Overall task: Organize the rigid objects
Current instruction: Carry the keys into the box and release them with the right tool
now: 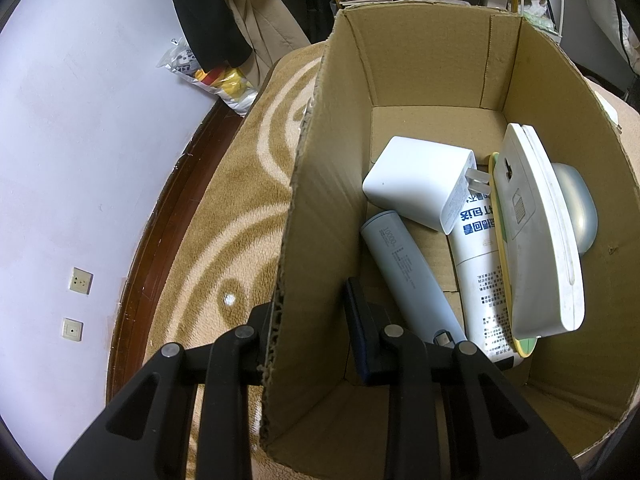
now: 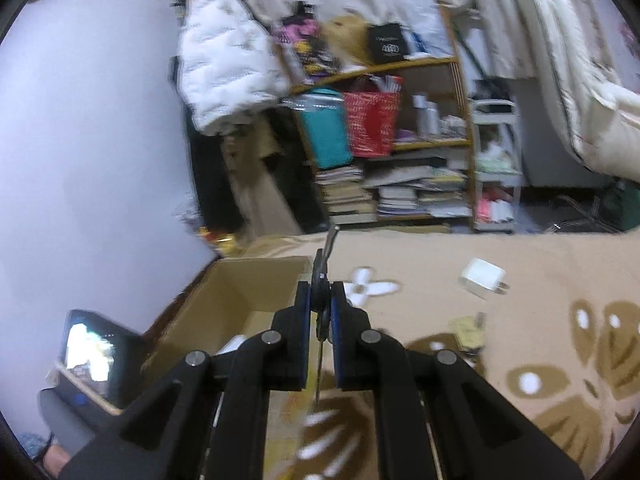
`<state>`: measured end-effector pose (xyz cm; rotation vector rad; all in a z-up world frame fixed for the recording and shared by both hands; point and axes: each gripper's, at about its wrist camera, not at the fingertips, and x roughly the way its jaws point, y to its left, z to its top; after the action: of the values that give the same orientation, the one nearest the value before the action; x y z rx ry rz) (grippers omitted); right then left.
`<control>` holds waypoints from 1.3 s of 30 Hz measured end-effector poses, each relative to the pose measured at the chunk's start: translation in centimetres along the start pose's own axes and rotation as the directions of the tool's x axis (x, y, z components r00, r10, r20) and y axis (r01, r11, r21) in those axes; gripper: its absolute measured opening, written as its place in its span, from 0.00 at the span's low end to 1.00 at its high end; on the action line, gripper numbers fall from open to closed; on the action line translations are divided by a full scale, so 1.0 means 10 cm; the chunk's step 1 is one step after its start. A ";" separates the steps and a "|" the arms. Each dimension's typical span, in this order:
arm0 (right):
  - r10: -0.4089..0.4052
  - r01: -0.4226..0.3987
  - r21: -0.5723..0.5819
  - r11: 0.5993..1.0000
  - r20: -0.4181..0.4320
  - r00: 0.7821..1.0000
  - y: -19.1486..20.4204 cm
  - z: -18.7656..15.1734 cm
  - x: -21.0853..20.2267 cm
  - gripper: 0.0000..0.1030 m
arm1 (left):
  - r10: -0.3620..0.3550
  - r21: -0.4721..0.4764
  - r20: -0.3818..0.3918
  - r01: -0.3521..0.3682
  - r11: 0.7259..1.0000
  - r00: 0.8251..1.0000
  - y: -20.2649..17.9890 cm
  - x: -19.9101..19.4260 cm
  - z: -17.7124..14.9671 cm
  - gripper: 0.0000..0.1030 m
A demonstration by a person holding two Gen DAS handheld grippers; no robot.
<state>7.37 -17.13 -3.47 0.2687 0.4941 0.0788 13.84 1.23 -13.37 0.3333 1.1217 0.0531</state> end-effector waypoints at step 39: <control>0.152 -0.155 -0.010 0.988 -0.145 0.978 0.44 -0.44 0.35 0.13 | 0.000 0.001 -0.001 0.000 1.000 1.000 0.00 -0.02 0.01 0.26</control>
<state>8.26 -11.42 -7.59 0.2816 0.6151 0.2549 13.85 1.20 -13.15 0.3338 1.1227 0.0524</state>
